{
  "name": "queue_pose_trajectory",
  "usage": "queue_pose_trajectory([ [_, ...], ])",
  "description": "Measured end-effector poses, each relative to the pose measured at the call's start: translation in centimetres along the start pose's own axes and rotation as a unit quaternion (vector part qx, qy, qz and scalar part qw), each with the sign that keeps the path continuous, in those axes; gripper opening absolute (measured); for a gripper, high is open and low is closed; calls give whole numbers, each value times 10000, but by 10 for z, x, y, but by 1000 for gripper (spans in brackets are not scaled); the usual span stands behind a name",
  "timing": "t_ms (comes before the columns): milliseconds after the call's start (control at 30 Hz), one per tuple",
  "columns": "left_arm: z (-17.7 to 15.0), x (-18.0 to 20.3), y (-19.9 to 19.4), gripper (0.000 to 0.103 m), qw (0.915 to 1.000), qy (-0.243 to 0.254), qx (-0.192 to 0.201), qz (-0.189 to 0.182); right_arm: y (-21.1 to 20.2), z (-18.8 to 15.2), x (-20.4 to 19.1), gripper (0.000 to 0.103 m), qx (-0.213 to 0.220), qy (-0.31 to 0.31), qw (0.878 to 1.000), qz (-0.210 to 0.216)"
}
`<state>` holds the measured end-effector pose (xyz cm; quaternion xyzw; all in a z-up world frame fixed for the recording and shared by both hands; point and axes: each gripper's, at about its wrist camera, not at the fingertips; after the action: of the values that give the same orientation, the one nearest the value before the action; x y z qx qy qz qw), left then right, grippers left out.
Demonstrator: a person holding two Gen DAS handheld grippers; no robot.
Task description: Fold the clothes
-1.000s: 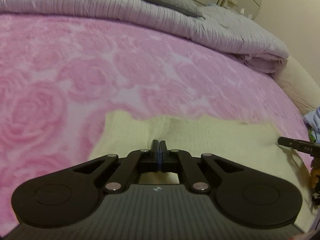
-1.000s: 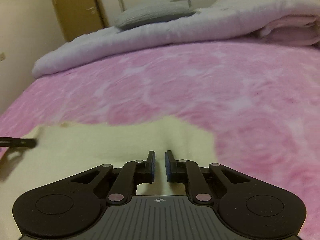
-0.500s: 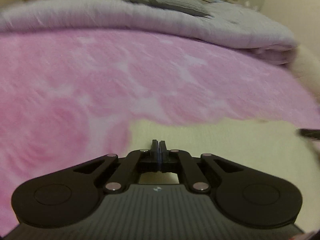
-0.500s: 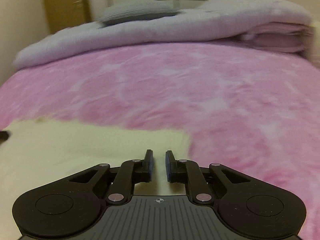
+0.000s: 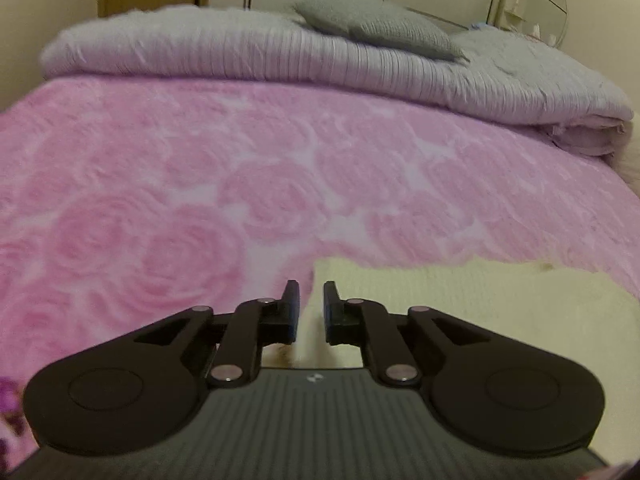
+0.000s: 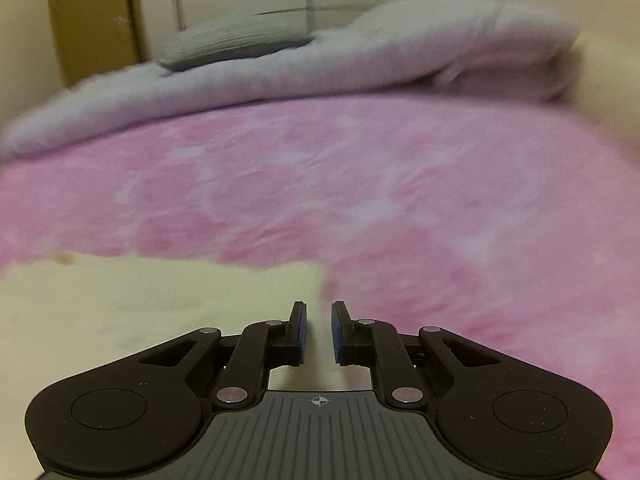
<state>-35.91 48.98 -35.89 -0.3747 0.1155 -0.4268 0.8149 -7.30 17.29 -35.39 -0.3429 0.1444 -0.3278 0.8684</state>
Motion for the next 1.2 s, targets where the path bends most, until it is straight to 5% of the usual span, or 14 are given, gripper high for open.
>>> queue_pose_trajectory([
  [167, -30, 7, -37, 8, 9999, 13, -15, -102, -47, -28, -8, 13, 26, 317, 9969, 720],
  [333, -69, 7, -45, 10, 9992, -180, -292, 225, -64, -79, -25, 14, -224, 246, 9987, 374],
  [533, -70, 21, -85, 15, 9991, -209, -214, 300, -98, -71, -42, 27, -378, 416, 9984, 0],
  [800, -95, 42, -139, 20, 9993, -196, -291, 126, -141, -79, -68, 27, -465, 463, 9978, 119],
  [1200, -121, 59, -236, 25, 9998, -21, 212, -10, -229, -101, -89, 28, 34, 356, 9987, 356],
])
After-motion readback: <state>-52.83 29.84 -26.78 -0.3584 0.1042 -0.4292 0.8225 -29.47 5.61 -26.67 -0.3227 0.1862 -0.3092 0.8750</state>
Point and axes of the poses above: each gripper's, at about its wrist camera, not at the fingertips, and y roughly the way its jaws point, x to its right, z to its top, and after that the axes turned 3 degrees about -x, right-handed
